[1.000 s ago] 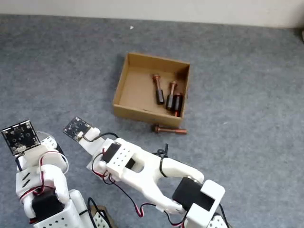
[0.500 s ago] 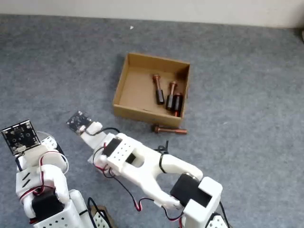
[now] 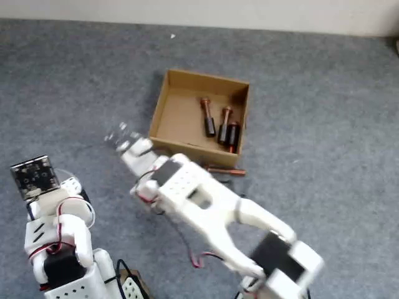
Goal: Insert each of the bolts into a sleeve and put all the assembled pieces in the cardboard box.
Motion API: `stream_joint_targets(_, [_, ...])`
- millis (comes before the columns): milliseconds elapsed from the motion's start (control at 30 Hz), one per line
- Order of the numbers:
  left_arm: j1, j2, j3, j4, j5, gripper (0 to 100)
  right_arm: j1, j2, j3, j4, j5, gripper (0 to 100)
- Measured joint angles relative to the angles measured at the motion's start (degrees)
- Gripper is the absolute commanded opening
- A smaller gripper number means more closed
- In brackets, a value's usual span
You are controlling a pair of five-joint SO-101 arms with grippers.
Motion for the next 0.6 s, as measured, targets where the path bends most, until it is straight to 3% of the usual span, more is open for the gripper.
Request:
stream_joint_targets(233, [9.0, 0.1, 0.0, 0.0, -1.6, 1, 9.6, -24.6, 9.7, 4.7, 0.0, 0.6])
stream_joint_targets(367, [17.8, 0.1, 0.0, 0.0, -5.4, 7, 16.8, -35.7, 15.7, 7.5, 0.0, 0.6])
stream_joint_targets(600, [31.4, 0.1, 0.0, 0.0, -10.7, 8, 31.0, -49.8, 27.6, 7.6, 0.0, 0.6])
